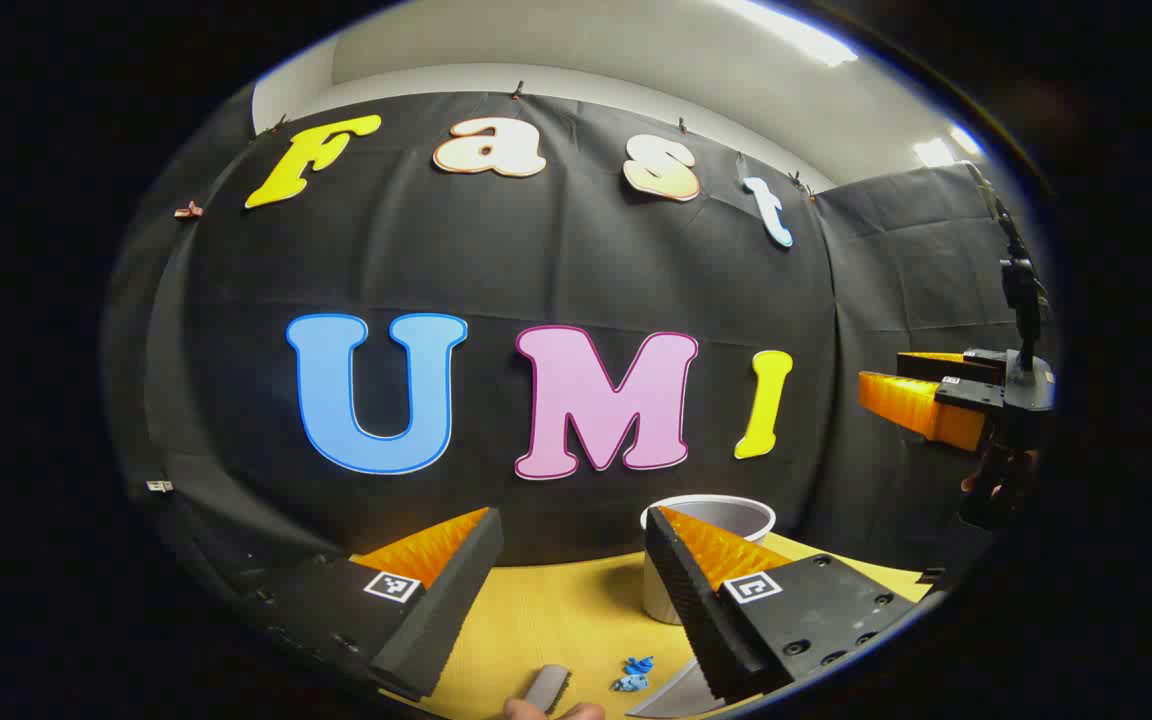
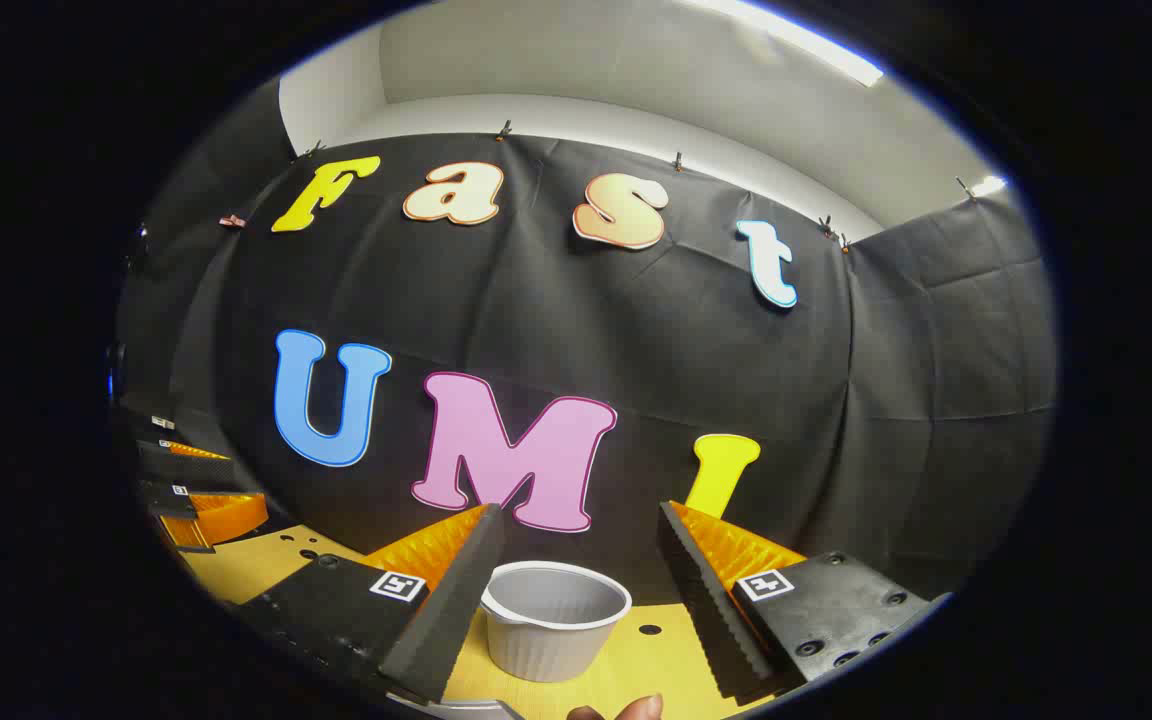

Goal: Pick up the small broom and dustpan from the desktop, sweep the trash into the dustpan with the broom, and then empty the trash into the garbage bin.

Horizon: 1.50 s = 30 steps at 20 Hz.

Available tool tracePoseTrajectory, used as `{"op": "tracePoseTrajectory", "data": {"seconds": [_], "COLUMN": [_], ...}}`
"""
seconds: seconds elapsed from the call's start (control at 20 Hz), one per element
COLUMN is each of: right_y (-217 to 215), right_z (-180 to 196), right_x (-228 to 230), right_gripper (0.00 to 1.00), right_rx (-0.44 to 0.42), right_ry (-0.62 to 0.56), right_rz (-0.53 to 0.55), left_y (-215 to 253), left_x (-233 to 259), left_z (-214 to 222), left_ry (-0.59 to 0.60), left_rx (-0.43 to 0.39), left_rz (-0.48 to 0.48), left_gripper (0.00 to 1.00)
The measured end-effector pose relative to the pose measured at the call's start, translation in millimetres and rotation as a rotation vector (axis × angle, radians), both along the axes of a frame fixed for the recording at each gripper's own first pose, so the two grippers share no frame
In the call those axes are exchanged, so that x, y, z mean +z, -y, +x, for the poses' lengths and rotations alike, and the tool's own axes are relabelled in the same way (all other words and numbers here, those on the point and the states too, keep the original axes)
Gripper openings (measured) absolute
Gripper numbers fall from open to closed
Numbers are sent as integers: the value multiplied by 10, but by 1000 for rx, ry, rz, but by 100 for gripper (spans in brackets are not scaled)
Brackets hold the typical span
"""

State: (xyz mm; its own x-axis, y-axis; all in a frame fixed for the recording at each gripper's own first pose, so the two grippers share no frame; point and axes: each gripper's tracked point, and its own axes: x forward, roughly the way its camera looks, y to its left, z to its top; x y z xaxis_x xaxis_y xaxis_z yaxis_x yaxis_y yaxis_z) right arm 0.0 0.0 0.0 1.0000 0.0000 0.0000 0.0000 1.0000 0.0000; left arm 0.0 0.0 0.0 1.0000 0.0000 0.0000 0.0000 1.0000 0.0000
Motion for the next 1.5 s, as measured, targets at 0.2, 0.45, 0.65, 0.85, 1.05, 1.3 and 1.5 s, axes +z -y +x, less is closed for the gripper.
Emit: {"op": "tracePoseTrajectory", "data": {"seconds": [0.2, 0.45, 0.65, 0.85, 1.05, 1.3, 1.5], "right_y": [0, -4, 40, -16, -414, -431, -539], "right_z": [4, -11, -29, -58, -447, -1110, -1603], "right_x": [-17, -68, -96, -182, -860, -2115, -2924], "right_gripper": [97, 97, 97, 97, 94, 97, 98], "right_rx": [1, 4, -6, 24, 296, 460, 545], "right_ry": [-5, -14, -15, -43, -323, -770, -1006], "right_rz": [9, 15, 8, 21, 6, -27, -54], "left_y": [14, 10, 9, 19, -101, -240, -271], "left_x": [-17, -10, 19, -24, -234, -427, -517], "left_z": [-69, -134, -144, -169, -266, -373, -463], "left_ry": [-1, -9, -8, -17, -58, -98, -113], "left_rx": [8, 19, 24, 20, 46, 80, 88], "left_rz": [7, 18, 30, 33, 33, 58, 61], "left_gripper": [94, 94, 94, 94, 95, 96, 96]}}
